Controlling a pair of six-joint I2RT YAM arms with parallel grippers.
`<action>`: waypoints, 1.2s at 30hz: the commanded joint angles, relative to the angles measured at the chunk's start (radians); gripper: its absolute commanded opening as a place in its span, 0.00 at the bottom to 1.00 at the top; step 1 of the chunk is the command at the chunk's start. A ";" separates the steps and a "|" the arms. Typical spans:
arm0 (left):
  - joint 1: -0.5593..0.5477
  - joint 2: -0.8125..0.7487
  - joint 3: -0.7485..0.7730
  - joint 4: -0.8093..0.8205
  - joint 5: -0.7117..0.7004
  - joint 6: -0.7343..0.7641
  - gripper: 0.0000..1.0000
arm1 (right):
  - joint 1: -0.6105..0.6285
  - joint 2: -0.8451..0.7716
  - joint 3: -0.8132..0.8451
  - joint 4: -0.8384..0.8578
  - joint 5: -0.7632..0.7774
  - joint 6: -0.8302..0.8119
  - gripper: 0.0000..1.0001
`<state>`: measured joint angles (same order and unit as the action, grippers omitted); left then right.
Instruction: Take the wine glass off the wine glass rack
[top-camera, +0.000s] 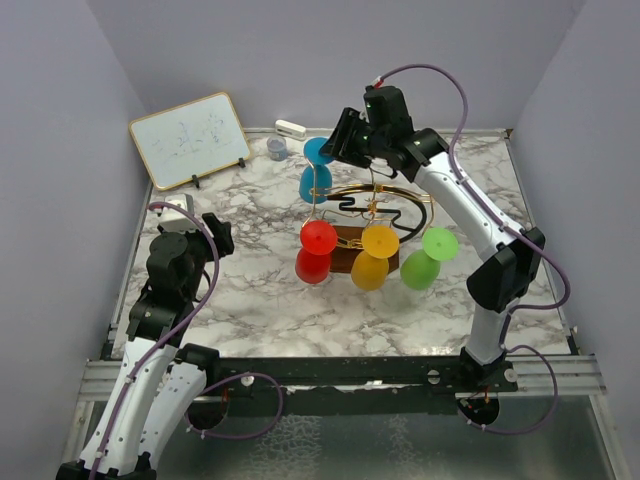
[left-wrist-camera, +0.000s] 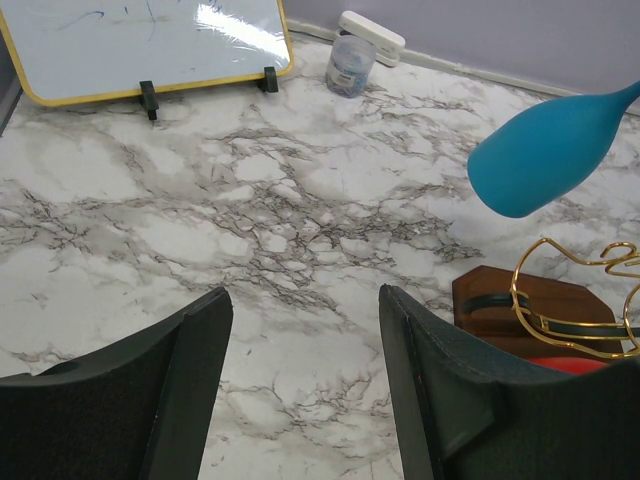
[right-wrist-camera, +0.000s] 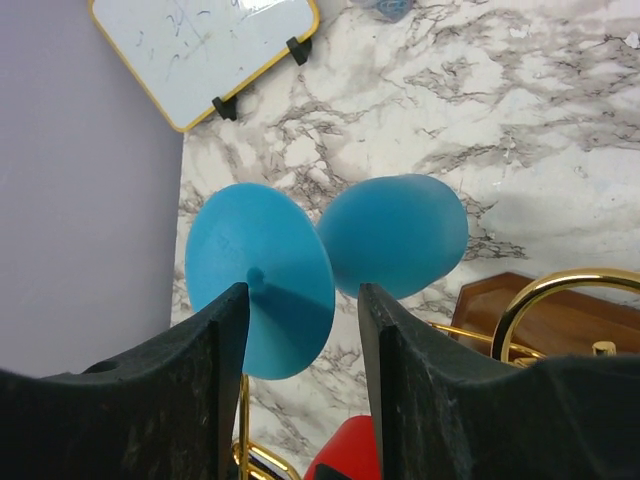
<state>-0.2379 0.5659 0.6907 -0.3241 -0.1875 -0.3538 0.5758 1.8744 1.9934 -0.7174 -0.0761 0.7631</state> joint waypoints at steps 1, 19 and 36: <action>-0.003 -0.004 0.001 0.006 0.015 -0.010 0.63 | -0.005 -0.017 -0.057 0.097 0.039 0.034 0.45; -0.003 0.001 0.001 0.008 0.016 -0.011 0.63 | -0.025 -0.163 -0.240 0.256 0.039 0.087 0.06; -0.003 -0.002 0.001 0.005 0.014 -0.014 0.64 | -0.068 -0.213 -0.430 0.502 -0.122 0.247 0.01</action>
<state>-0.2379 0.5686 0.6907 -0.3241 -0.1871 -0.3580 0.5255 1.7168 1.6440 -0.3325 -0.1478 0.9340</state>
